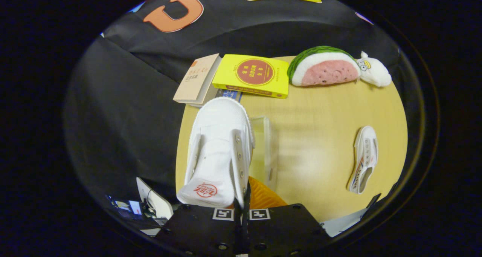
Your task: Open the storage box then place both shoes into the box .Put the left shoe in first, then the right shoe, with the right side of both shoes facing outward in a uniform manner.
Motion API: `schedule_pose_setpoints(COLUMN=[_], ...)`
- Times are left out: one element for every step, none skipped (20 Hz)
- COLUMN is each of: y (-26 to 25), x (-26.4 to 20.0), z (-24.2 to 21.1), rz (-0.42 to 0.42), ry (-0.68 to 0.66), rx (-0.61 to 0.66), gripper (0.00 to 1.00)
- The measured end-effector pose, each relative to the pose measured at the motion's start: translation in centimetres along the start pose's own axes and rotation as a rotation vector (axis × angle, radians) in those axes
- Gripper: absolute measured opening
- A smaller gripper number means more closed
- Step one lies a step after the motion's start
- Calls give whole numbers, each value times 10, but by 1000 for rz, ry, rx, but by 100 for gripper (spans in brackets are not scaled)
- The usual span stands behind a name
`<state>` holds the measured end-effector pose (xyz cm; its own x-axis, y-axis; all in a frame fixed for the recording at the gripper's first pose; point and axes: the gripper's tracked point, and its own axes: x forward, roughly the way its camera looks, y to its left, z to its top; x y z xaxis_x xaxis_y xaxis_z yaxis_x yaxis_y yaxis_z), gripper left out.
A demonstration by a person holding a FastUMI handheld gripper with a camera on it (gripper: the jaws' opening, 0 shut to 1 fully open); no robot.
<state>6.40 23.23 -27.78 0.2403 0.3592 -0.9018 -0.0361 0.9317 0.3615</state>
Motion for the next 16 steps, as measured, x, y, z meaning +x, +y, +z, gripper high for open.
schedule_pose_setpoints(y=[7, 13, 19, 24, 27, 28, 30, 30, 33, 35, 37, 38, 38, 37, 34, 29], x=[11, 22, 33, 42, 51, 60, 68, 76, 86, 96, 104, 112, 120, 127, 133, 138], z=[-3, -7, -10, -13, -15, -17, -19, -22, -25, -30, -35, -39, -42, -41, -42, -42], rz=[-8, -20, -30, -39, -51, -65, -80, -94, -105, -113, -122, -130, -135, -137, -149, -166], ry=[-3, -6, -8, -15, -23, -35, -44, -50, -48, -44, -33, -24, -18, -24, -21, -15], rx=[27, 47, 60, 68, 69, 71, 75, 81, 80, 74, 65, 56, 47, 49, 57, 69], gripper=[0, 0, 0, 0, 0, 0, 0, 0, 0, 0, 0, 0, 0, 0, 0, 0])
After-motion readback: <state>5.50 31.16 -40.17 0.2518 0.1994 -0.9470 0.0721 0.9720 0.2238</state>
